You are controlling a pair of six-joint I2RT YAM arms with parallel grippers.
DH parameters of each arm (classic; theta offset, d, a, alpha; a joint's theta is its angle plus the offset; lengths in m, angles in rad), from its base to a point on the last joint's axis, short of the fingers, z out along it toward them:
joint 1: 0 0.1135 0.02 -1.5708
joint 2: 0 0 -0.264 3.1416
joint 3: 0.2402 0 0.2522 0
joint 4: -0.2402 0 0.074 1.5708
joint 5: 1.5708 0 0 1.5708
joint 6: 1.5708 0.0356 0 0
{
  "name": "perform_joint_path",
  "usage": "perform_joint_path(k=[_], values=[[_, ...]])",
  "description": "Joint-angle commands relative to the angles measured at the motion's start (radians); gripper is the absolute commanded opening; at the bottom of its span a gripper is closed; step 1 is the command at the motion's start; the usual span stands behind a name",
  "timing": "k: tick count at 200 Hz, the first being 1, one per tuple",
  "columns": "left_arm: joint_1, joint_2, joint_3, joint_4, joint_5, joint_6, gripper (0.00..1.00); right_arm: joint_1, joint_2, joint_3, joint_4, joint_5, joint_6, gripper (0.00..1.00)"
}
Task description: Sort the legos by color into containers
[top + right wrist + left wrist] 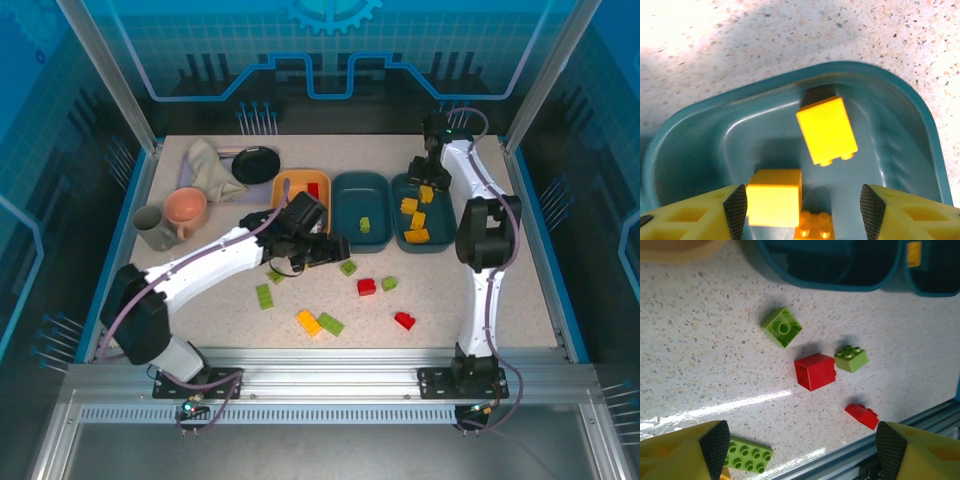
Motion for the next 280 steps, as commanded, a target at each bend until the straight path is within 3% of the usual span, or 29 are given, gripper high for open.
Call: perform_joint_path(k=[1, 66, 117, 170, 214, 246, 280], values=[[-0.027, 0.093, 0.084, -0.038, 0.053, 0.017, 0.79, 0.06, -0.258, -0.144, 0.059, -0.03, -0.01, 0.64], [-0.113, 0.434, 0.392, -0.228, 0.015, -0.063, 0.8, 0.288, -0.881, -0.832, 0.135, -0.01, 0.053, 0.69], [-0.159, 0.582, 0.531, -0.346, -0.012, -0.101, 0.81, 0.369, -1.207, -1.067, 0.029, -0.062, 0.135, 0.72], [-0.168, 0.658, 0.575, -0.371, -0.063, -0.117, 0.76, 0.398, -1.309, -1.098, -0.033, -0.068, 0.175, 0.72], [-0.168, 0.671, 0.55, -0.348, -0.063, -0.121, 0.54, 0.399, -1.313, -1.098, -0.031, -0.068, 0.179, 0.72], [-0.168, 0.595, 0.549, -0.368, -0.126, -0.118, 0.29, 0.41, -1.319, -1.083, -0.029, -0.061, 0.157, 0.71], [-0.136, 0.445, 0.571, -0.44, -0.226, -0.094, 0.25, 0.419, -1.352, -1.095, 0.027, -0.104, 0.102, 0.71]])
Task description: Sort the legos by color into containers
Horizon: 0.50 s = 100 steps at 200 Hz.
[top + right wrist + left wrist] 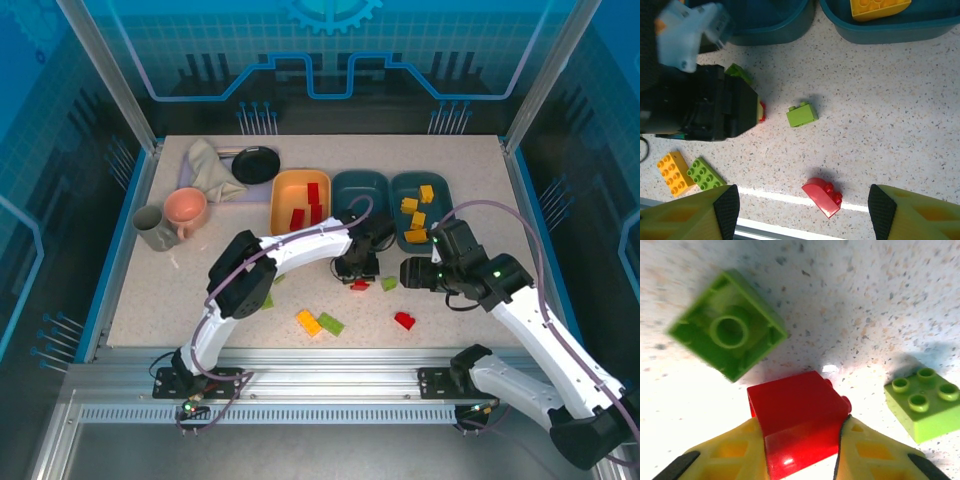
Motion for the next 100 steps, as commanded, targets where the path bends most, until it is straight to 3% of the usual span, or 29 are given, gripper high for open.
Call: perform_joint_path(k=[1, 28, 67, 100], values=[[0.031, -0.143, 0.028, -0.095, -0.106, 0.014, 0.25, 0.023, -0.037, -0.007, 0.035, -0.049, -0.048, 0.71], [0.148, -0.227, 0.012, -0.105, -0.156, 0.058, 0.25, 0.054, -0.051, -0.047, 0.191, -0.184, -0.101, 0.71], [0.338, -0.196, 0.07, -0.052, -0.115, 0.154, 0.25, 0.098, 0.057, -0.056, 0.297, -0.206, -0.077, 0.7], [0.311, -0.149, 0.121, -0.068, -0.052, 0.215, 0.43, 0.1, 0.109, -0.032, 0.29, -0.172, -0.078, 0.71]])
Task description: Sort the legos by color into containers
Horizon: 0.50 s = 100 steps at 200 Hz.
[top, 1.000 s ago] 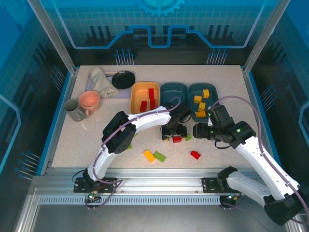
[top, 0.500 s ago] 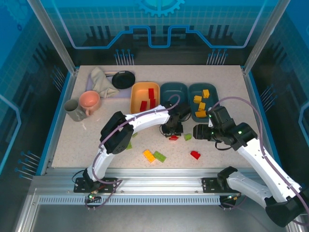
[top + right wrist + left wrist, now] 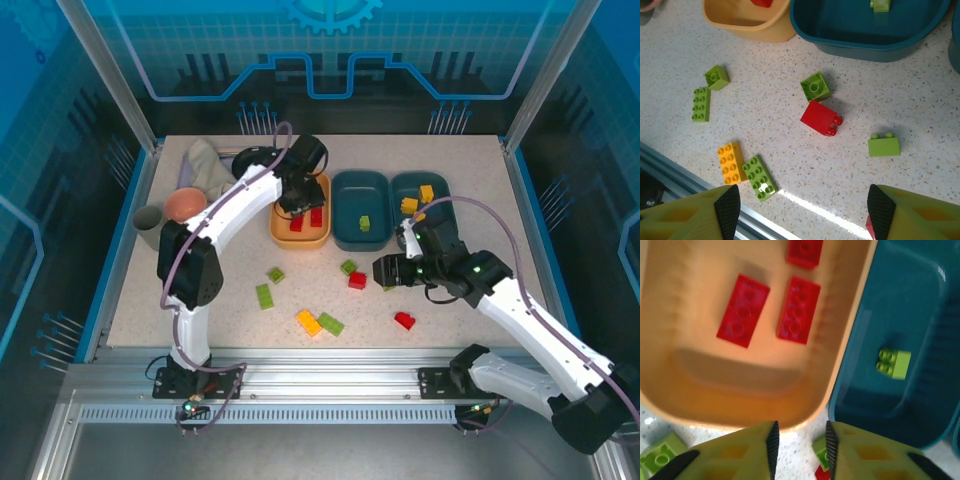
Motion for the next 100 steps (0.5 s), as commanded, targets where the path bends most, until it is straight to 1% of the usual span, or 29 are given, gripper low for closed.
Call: perform_joint_path(k=[1, 23, 37, 54, 62, 72, 100], values=[[-0.072, 0.02, 0.012, -0.021, 0.05, 0.079, 0.44, 0.015, 0.013, 0.012, 0.033, -0.002, -0.01, 0.71], [-0.175, -0.019, -0.097, 0.011, 0.061, 0.061, 0.59, 0.015, -0.001, 0.007, 0.004, 0.03, -0.003, 0.72], [-0.224, -0.026, -0.171, 0.038, 0.098, -0.01, 0.7, 0.015, -0.024, -0.007, -0.015, 0.043, 0.012, 0.72], [-0.258, -0.006, -0.222, 0.083, 0.159, -0.117, 0.77, 0.013, -0.059, -0.013, -0.024, 0.044, 0.031, 0.72], [-0.273, 0.01, -0.219, 0.1, 0.169, -0.143, 0.8, 0.014, -0.072, -0.042, -0.03, 0.042, 0.039, 0.72], [-0.291, 0.04, -0.186, 0.097, 0.167, -0.141, 0.81, 0.014, -0.085, -0.049, -0.038, 0.045, 0.044, 0.73], [-0.314, 0.167, -0.052, -0.025, 0.145, -0.069, 0.82, 0.012, -0.112, -0.054, -0.07, 0.053, 0.044, 0.73]])
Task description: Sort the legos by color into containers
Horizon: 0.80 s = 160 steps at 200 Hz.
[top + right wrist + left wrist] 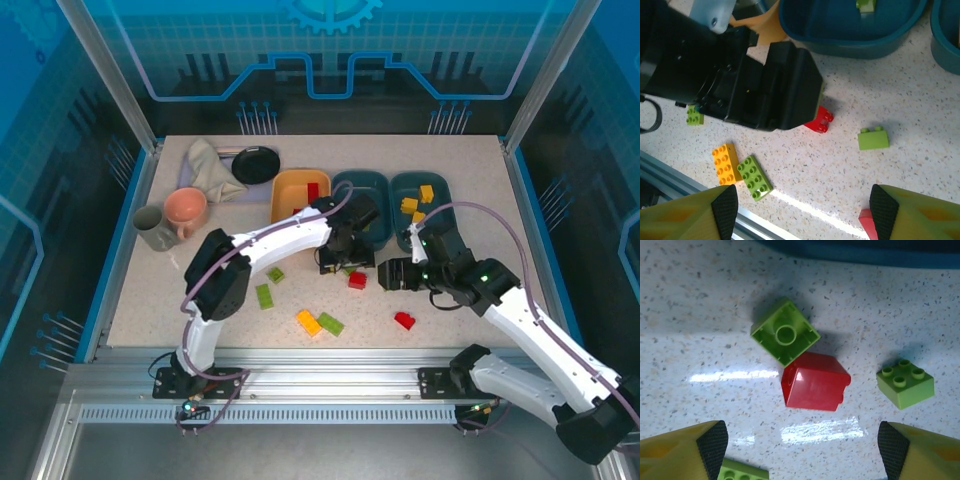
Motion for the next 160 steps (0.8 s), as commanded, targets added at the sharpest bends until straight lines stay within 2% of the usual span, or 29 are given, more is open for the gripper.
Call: perform_joint_path(k=[1, 76, 122, 142, 160], values=[[-0.006, 0.094, 0.1, -0.074, 0.012, 0.02, 0.82, 0.012, -0.025, -0.014, -0.042, 0.019, 0.016, 0.73], [-0.03, 0.186, 0.109, -0.03, 0.028, 0.116, 0.79, -0.016, -0.054, -0.015, -0.072, 0.015, 0.001, 0.75], [-0.057, 0.242, 0.136, -0.095, -0.006, 0.104, 0.74, -0.046, -0.034, -0.018, -0.06, -0.01, -0.011, 0.75], [-0.057, 0.24, 0.107, -0.081, -0.016, 0.093, 0.67, -0.054, -0.028, -0.022, -0.052, -0.019, -0.012, 0.75], [-0.059, 0.237, 0.095, -0.059, -0.031, 0.1, 0.55, -0.06, -0.024, -0.028, -0.045, -0.029, -0.008, 0.75]])
